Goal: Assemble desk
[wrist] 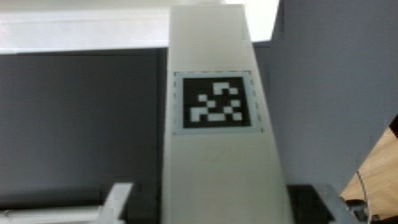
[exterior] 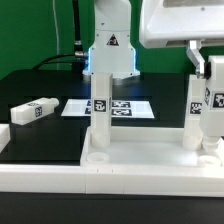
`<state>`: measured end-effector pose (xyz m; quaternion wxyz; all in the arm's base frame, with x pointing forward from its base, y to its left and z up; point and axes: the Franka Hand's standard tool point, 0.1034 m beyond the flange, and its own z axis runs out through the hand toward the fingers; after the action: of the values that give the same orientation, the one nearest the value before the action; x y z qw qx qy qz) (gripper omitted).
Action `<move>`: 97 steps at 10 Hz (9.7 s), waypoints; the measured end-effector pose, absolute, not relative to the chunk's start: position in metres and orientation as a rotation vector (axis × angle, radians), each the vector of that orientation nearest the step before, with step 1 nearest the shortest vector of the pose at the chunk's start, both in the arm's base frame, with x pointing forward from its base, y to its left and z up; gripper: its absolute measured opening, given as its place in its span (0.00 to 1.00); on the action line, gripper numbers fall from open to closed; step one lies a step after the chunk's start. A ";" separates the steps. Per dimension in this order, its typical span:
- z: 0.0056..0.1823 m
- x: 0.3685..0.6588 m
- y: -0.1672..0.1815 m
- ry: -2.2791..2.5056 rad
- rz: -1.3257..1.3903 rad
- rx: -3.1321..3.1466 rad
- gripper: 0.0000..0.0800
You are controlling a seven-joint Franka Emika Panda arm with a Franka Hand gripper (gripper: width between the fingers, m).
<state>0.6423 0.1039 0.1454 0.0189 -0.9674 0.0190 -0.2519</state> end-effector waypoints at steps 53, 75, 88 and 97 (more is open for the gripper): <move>0.126 0.642 0.094 0.955 -0.019 -2.915 0.36; 0.126 0.644 0.110 0.757 -0.002 -3.000 0.81; 0.119 0.644 0.105 0.006 -0.076 -3.119 0.36; 0.117 0.643 0.100 1.185 -0.051 -2.861 0.36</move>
Offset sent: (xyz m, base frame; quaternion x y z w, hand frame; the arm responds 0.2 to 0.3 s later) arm 0.0037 -0.0018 -0.0010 -0.0036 -0.0021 -0.0076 1.0000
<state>0.6428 0.0997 0.1169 0.0220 -0.9235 0.3826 -0.0165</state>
